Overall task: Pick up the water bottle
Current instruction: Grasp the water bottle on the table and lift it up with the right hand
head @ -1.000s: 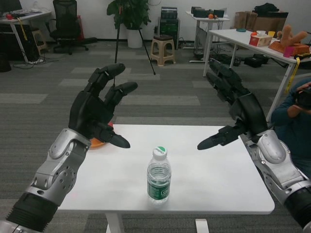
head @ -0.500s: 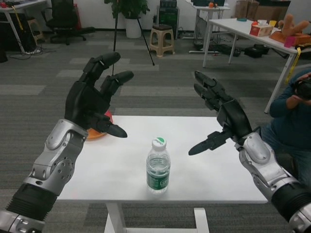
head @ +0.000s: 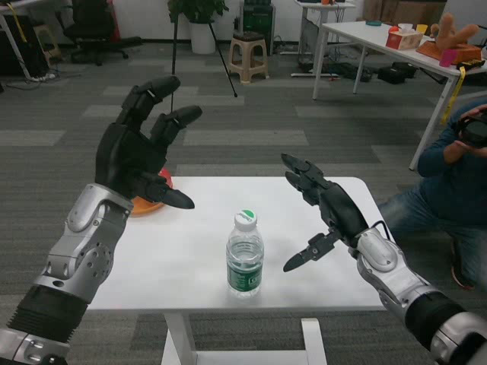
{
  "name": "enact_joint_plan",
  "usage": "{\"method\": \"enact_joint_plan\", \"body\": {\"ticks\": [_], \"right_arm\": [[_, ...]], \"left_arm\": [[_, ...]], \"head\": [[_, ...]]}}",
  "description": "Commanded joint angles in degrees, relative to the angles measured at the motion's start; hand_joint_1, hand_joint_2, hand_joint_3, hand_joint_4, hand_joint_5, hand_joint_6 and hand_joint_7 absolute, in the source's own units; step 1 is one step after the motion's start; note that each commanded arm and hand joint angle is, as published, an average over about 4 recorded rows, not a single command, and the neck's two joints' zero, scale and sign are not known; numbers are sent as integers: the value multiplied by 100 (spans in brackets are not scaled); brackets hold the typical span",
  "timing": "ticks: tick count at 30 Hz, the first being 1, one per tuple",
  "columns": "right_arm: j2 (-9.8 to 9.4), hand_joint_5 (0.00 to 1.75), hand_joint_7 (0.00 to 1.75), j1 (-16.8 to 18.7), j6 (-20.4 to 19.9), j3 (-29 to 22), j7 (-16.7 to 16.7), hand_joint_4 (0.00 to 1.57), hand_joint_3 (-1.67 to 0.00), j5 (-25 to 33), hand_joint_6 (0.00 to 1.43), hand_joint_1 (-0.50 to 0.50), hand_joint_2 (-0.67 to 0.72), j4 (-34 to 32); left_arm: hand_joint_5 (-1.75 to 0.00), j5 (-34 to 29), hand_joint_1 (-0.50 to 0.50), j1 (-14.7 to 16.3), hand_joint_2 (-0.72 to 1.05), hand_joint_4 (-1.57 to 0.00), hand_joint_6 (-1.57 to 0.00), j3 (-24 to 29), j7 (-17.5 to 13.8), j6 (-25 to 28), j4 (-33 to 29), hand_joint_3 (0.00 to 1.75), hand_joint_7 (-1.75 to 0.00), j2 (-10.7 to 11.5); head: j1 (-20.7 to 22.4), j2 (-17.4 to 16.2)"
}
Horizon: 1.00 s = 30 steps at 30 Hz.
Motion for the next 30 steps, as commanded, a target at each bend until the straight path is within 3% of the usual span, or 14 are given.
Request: {"method": "enact_joint_plan", "body": {"ticks": [1,14,30], "right_arm": [[82,0,14,-59,34,224,19,0,-8,10,0,-50,9,212],[526,0,14,-349,51,911,19,0,-8,21,0,-50,15,1071],[985,0,14,-582,71,1214,-91,0,-8,25,0,-50,28,1967]], "left_arm": [[-103,27,-50,14,-2,0,0,40,-8,-1,63,0,-98,-14],[-103,9,-50,14,-2,0,0,31,-23,-48,144,4,-98,-31],[-103,-1,-50,21,-2,0,0,-20,-47,-61,206,0,-98,-71]], "head": [[-19,-33],[-60,-31],[-209,-65]]}}
